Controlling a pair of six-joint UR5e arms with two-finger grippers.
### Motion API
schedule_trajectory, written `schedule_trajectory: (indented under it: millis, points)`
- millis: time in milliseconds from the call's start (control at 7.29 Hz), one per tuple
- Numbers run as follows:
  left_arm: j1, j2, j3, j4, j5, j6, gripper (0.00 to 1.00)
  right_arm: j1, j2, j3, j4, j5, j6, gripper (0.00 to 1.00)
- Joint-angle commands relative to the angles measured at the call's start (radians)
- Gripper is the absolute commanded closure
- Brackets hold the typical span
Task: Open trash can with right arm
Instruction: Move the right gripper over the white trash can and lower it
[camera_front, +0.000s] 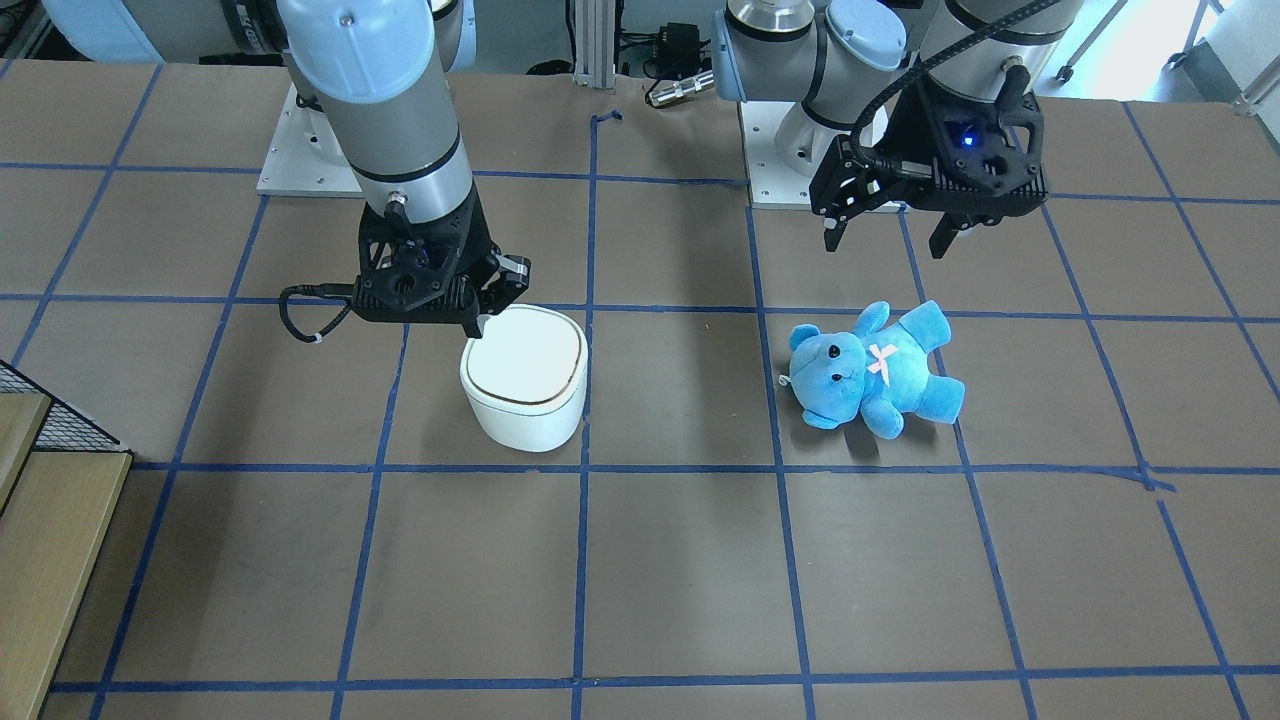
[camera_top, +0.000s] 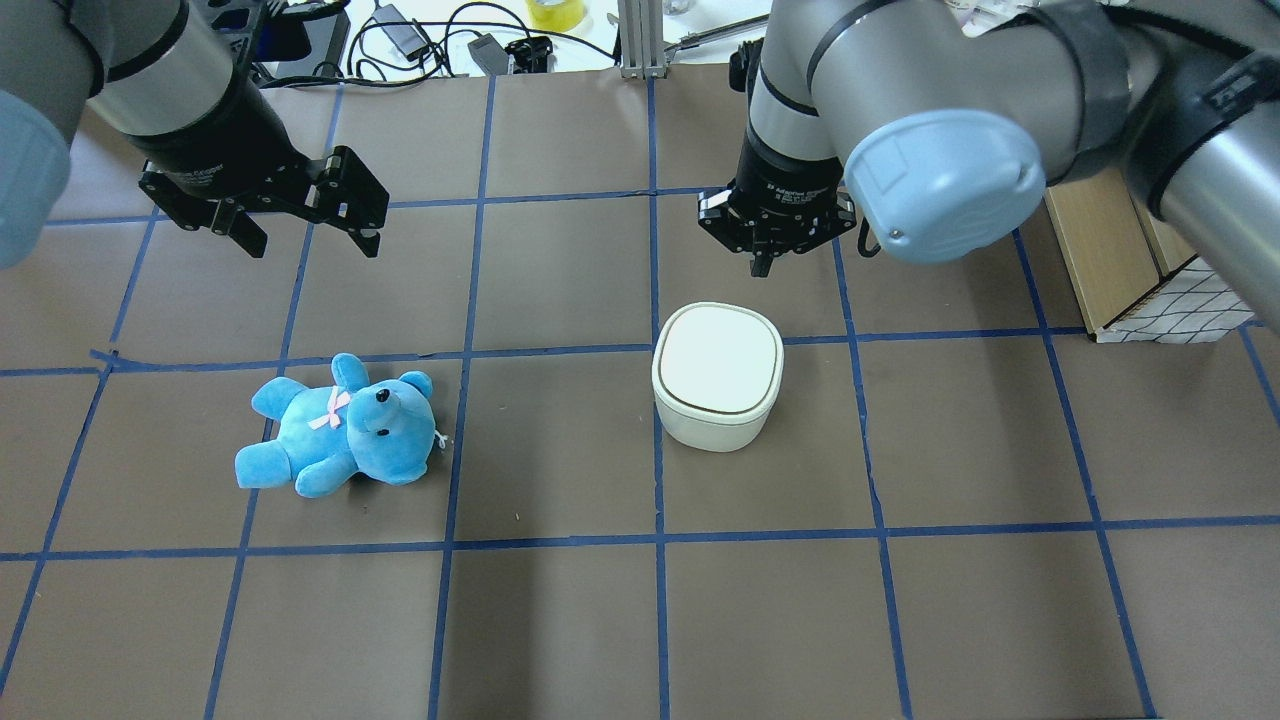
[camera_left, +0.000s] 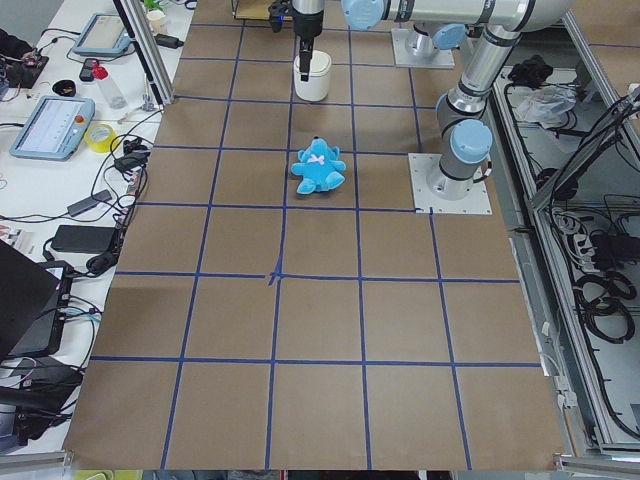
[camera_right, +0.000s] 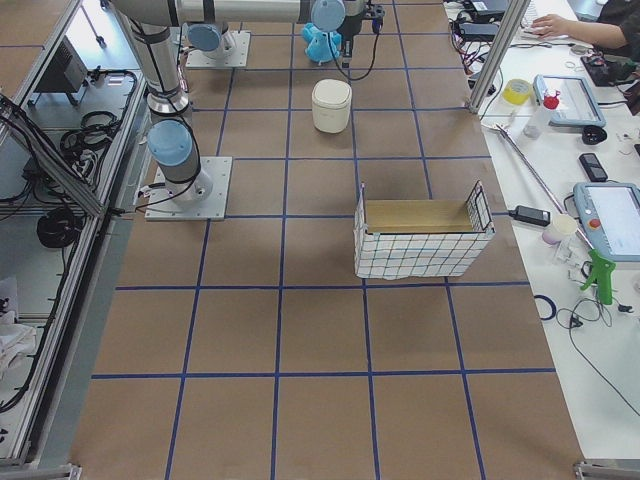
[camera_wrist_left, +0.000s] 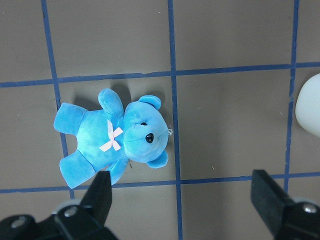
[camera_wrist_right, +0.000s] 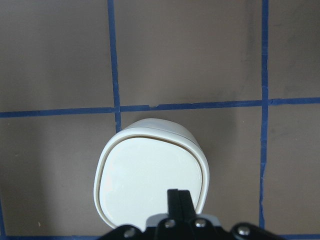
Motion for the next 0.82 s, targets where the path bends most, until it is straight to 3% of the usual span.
schedule_trajectory:
  millis: [0, 685]
  points:
    - [0.0, 0.0, 0.0, 0.0, 0.0, -0.001, 0.0, 0.005, 0.002, 0.104, -0.094, 0.008, 0.0, 1.0]
    - [0.0, 0.0, 0.0, 0.0, 0.0, 0.0, 0.0, 0.026, 0.028, 0.124, -0.079, 0.022, -0.038, 1.0]
